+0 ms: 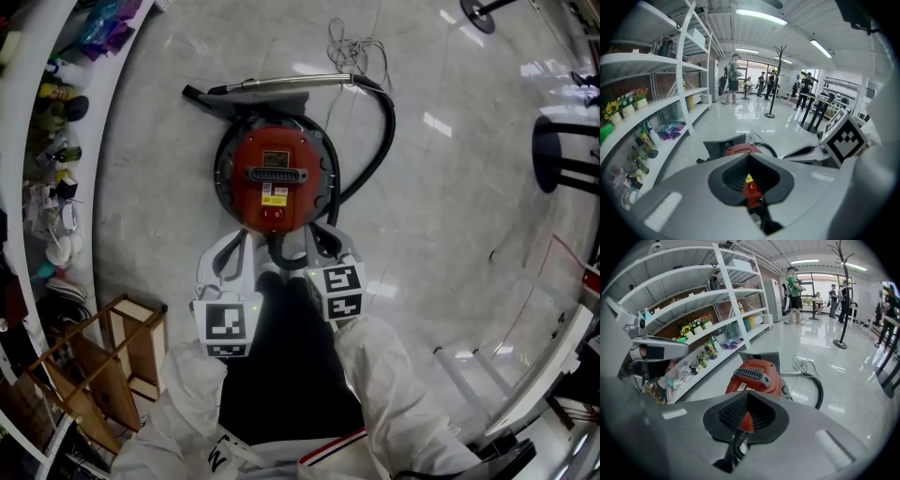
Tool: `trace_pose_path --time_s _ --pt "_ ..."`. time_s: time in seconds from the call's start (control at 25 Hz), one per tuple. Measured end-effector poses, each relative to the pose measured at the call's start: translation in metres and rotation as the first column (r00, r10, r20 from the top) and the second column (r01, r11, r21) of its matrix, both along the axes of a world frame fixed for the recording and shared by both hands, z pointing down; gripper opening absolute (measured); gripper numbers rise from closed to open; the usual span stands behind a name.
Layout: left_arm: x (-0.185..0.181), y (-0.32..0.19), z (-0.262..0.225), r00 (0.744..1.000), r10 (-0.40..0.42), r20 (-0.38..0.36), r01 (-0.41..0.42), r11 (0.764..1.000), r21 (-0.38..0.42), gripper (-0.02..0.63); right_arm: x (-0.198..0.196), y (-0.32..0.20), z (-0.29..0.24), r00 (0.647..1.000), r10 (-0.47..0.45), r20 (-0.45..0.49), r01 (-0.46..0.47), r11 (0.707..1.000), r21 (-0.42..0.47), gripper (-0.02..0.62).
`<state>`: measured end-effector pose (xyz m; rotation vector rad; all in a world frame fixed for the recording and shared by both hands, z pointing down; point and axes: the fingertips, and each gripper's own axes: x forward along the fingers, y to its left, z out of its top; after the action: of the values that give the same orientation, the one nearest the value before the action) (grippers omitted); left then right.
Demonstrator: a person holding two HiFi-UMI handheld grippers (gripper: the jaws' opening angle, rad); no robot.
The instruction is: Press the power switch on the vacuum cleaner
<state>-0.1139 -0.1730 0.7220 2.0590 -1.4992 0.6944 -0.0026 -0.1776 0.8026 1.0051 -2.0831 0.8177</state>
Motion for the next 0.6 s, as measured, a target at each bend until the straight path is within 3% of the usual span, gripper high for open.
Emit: trace_pose_path --time_s 0.6 --pt "-0.003 0.010 0.001 0.999 -0.039 -0.018 0.038 0.999 -0.014 0.000 -0.033 0.008 0.066 0.994 -0.092 -0.059 0.087 0.993 -0.079 0.000"
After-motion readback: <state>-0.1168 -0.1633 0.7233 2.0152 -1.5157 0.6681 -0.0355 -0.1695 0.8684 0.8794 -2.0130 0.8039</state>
